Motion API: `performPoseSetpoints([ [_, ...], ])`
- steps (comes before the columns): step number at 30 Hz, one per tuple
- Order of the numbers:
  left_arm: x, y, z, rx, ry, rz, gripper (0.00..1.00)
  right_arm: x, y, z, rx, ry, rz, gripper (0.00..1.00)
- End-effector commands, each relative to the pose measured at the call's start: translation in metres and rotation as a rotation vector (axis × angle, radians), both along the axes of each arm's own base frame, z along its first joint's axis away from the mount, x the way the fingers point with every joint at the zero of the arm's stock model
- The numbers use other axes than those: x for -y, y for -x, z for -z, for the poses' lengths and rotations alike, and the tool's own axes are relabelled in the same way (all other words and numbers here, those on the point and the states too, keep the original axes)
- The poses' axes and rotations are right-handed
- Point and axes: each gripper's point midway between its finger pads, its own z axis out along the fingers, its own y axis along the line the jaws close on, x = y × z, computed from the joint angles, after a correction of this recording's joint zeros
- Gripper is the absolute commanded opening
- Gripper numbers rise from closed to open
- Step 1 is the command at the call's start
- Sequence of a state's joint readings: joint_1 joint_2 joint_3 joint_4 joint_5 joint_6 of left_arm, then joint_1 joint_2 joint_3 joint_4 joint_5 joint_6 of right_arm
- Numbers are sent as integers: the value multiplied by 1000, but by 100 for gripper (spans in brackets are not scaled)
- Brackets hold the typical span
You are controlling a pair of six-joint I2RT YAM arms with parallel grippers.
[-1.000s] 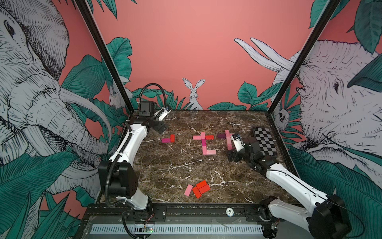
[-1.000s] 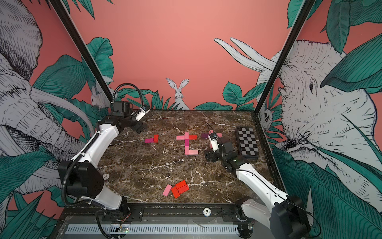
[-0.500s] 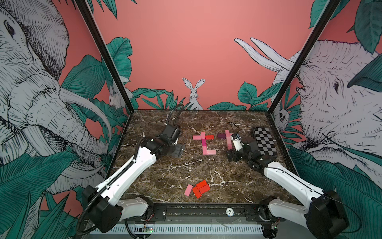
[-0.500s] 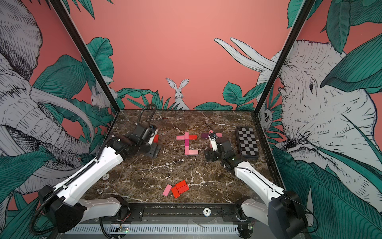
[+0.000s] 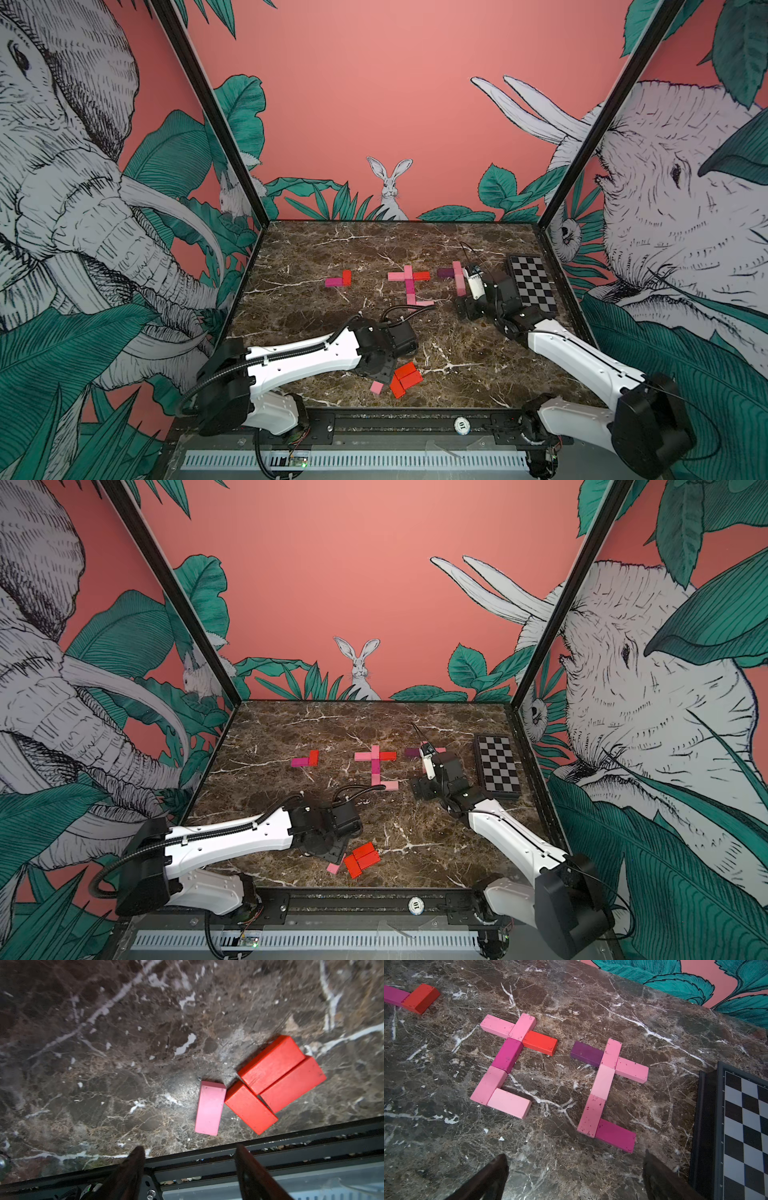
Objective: Assemble the letter t with building blocks
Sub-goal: Pick up the building block from the center of the board.
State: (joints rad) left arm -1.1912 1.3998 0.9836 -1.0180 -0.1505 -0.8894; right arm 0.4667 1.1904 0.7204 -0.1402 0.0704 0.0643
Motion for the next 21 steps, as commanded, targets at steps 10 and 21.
performPoseSetpoints([
  [10, 18, 10, 43, -43, 127, -80, 62, 1, -6, -8, 35, 2, 27, 98],
  [21, 10, 19, 65, -102, 39, -47, 47, 5, -6, -9, 37, 12, 39, 98],
])
